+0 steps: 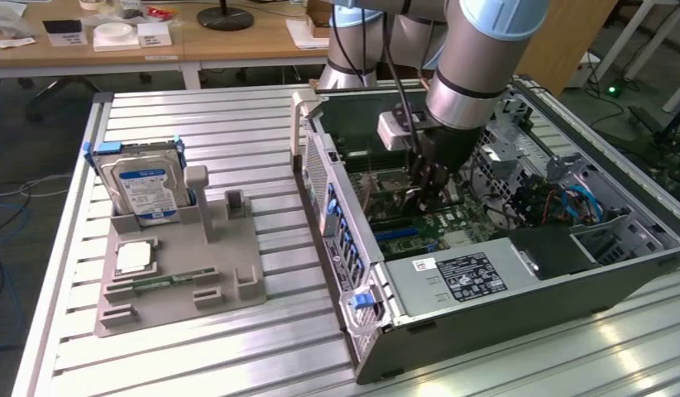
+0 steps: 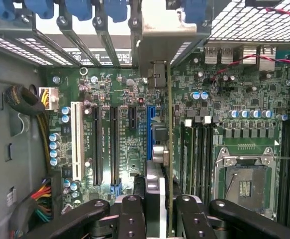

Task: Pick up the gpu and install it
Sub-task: 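Insert the gpu into the slot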

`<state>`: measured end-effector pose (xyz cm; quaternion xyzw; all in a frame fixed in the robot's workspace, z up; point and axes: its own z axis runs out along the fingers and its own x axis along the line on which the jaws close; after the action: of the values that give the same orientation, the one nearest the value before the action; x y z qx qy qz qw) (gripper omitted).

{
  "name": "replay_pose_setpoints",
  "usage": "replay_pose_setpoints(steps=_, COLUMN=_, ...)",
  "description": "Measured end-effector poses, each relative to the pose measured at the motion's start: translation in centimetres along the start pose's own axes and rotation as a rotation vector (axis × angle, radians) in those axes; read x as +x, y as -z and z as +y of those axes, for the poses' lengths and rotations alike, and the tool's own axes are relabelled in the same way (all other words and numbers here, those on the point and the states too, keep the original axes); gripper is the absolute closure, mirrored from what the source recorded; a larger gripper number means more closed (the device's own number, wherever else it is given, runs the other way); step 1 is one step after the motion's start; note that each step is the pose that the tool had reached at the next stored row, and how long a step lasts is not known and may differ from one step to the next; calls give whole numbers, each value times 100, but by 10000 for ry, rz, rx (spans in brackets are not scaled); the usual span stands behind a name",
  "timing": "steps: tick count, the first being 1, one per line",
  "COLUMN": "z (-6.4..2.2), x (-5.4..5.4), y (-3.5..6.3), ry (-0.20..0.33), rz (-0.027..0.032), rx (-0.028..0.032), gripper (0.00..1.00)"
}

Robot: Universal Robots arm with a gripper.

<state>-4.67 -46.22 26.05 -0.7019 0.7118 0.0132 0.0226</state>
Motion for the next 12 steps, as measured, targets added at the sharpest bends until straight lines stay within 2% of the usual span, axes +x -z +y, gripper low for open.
replay_pose_setpoints(steps=6, z=57, x=4, y=-51, ry=-2, rz=-1, rx=1, gripper=72)
replay_pose_setpoints(steps=12, z=70, x=17, y=-97, ry=-1, rz=-1, rx=1, gripper=72)
